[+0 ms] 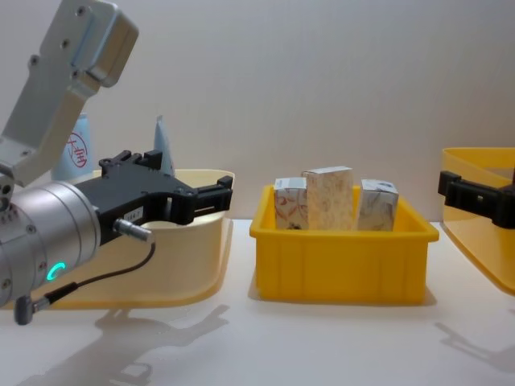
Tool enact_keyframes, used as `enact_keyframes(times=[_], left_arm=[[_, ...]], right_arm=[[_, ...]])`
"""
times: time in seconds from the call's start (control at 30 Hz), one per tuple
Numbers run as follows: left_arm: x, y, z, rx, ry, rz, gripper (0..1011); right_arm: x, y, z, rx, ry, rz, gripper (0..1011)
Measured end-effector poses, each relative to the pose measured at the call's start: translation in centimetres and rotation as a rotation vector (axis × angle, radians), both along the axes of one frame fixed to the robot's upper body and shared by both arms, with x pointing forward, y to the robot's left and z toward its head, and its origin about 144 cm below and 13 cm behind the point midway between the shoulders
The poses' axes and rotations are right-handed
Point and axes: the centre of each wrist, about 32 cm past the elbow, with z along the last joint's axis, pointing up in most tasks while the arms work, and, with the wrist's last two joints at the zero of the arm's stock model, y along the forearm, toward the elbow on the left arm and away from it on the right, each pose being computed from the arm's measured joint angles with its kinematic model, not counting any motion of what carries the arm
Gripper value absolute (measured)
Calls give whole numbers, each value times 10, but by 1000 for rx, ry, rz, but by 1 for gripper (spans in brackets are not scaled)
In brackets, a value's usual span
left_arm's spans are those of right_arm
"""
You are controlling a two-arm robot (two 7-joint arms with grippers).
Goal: Bimanual collaborative sorting of washing and personal care products
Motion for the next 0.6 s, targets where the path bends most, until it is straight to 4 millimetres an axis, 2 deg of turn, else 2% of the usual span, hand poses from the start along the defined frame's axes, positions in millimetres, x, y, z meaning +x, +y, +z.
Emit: enact_keyframes(times=[0.6], left_arm=[[0, 0, 0, 0, 0, 0, 1003]], right_arm=[[0, 0, 0, 0, 0, 0, 1001]])
